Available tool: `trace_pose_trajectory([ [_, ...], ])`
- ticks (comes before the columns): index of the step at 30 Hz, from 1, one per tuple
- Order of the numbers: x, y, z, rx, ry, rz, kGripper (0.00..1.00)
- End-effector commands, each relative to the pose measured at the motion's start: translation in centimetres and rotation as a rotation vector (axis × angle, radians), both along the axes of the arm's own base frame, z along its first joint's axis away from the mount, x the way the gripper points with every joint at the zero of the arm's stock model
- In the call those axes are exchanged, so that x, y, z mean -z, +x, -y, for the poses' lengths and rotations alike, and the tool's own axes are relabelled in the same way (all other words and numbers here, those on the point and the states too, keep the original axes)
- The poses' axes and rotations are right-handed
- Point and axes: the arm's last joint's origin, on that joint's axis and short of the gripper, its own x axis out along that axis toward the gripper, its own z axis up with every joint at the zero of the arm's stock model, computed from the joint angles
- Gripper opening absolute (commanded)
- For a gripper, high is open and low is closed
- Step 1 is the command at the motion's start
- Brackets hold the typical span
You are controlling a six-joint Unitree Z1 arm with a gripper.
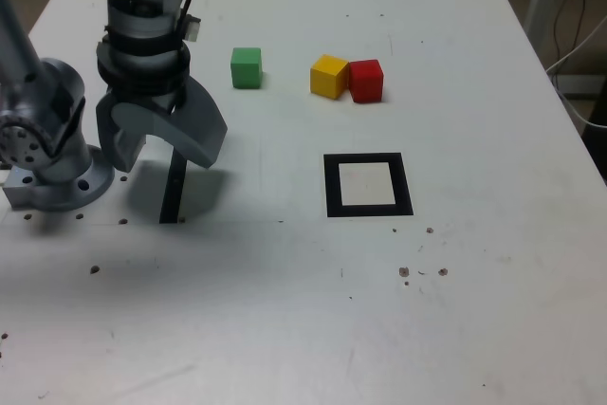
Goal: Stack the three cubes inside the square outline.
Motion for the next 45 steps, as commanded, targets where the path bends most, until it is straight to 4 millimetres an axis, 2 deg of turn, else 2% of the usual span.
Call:
trace_pose_trajectory([
  [1,0.0,-0.1,0.0,0.000,-0.002,-0.008,0.99],
  [19,0.1,-0.1,-0.1,-0.089,0.024,0.027,0.99],
  [29,-1.3,0.9,-0.8,-0.093,0.041,0.061,1.00],
  [38,-4.9,3.8,-1.3,-0.094,0.082,0.124,1.00],
  [45,-6.2,7.9,-2.2,-0.175,0.025,0.128,1.00],
])
